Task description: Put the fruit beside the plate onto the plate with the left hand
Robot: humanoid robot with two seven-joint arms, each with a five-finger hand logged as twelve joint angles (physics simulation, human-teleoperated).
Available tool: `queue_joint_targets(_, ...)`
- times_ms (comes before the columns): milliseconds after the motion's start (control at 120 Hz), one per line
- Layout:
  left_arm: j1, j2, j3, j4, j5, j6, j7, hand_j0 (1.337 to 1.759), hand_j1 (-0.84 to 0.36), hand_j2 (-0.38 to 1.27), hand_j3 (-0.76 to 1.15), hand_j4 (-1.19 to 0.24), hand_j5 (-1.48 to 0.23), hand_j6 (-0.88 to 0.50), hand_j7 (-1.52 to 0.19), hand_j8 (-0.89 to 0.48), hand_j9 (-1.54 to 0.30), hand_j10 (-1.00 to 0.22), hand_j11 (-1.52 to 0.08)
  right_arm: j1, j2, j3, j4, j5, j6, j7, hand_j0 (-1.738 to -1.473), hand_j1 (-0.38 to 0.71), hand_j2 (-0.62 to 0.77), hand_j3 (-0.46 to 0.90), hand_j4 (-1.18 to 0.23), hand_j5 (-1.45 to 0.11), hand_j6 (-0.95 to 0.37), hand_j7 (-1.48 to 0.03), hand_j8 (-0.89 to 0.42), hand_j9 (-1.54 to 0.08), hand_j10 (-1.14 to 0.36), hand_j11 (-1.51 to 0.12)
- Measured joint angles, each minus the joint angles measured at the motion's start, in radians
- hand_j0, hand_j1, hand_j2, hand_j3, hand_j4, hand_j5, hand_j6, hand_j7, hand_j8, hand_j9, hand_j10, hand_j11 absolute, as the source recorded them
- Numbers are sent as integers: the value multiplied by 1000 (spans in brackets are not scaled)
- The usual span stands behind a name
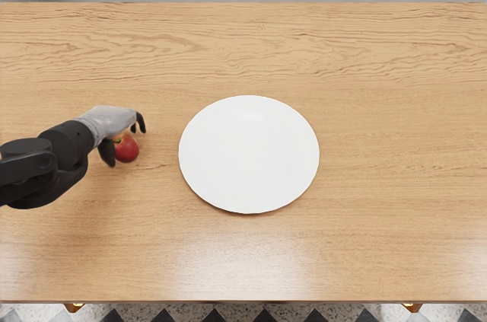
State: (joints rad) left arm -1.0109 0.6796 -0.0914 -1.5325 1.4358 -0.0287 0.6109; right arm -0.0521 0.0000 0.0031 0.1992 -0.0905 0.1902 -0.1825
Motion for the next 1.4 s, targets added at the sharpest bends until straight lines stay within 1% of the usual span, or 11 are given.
queue_joint_targets(308,4,-2,1,1,-3,1,0,1657,-239,114,0,-514,-653,-512,-663,-510,-662,-510,-661,0,0,0,0,0,0,0,-1658,-331,-3,0,-15,-20,-15,-20,-15,-20,-15,-20)
queue_joint_targets(400,3,-1,2,4,-4,2,0,1657,-250,152,0,-534,-690,-477,-696,-532,-696,-531,-695,0,0,0,0,0,0,0,-1658,-331,-3,0,-15,-20,-15,-20,-15,-20,-15,-20)
queue_joint_targets(475,4,-1,3,6,-6,2,0,1655,-277,217,0,-597,-769,-444,-780,-504,-781,-590,-780,0,0,0,0,0,0,0,-1658,-331,-3,0,-15,-20,-15,-20,-15,-20,-15,-20)
queue_joint_targets(608,8,0,5,7,-16,2,1,1651,-278,197,0,-614,-875,-401,-898,-465,-907,-677,-903,0,0,0,0,0,0,0,-1658,-331,-3,0,-15,-20,-15,-20,-15,-20,-15,-20)
queue_joint_targets(675,9,0,5,8,-25,2,2,1650,-283,295,0,-664,-918,-416,-948,-496,-961,-718,-956,0,0,0,0,0,0,0,-1658,-331,-3,0,-15,-20,-15,-20,-15,-20,-15,-20)
queue_joint_targets(825,7,0,6,8,-38,-2,2,1646,-306,291,0,-584,-1046,-323,-1045,-426,-1059,-776,-1051,0,0,0,0,0,0,0,-1658,-331,-3,0,-15,-20,-15,-20,-15,-20,-15,-20)
queue_joint_targets(942,-5,0,5,9,-59,-5,1,1646,-355,393,0,-526,-1115,-273,-1083,-386,-1100,-799,-1097,0,0,0,0,0,0,0,-1658,-331,-3,0,-15,-20,-15,-20,-15,-20,-15,-20)
queue_joint_targets(1067,-16,0,-1,9,-82,-7,1,1644,-386,420,0,-480,-1156,-238,-1103,-349,-1124,-812,-1124,0,0,0,0,0,0,0,-1658,-331,-3,0,-15,-20,-15,-20,-15,-20,-15,-20)
queue_joint_targets(1292,-121,-4,-11,9,-129,-15,1,1643,-434,514,0,-443,-1164,-206,-1132,-312,-1130,-817,-1131,0,0,0,0,0,0,0,-1658,-331,-3,0,-15,-20,-15,-20,-15,-20,-15,-20)
queue_joint_targets(1333,-129,-32,-11,9,-131,-15,1,1643,-418,451,0,-451,-1159,-209,-1126,-316,-1128,-817,-1128,0,0,0,0,0,0,0,-1658,-331,-3,0,-15,-20,-15,-20,-15,-20,-15,-20)
queue_joint_targets(1400,-162,-52,-10,9,-137,-18,1,1644,-396,435,0,-464,-1159,-230,-1121,-332,-1124,-815,-1125,0,0,0,0,0,0,0,-1658,-331,-3,0,-15,-20,-15,-20,-15,-20,-15,-20)
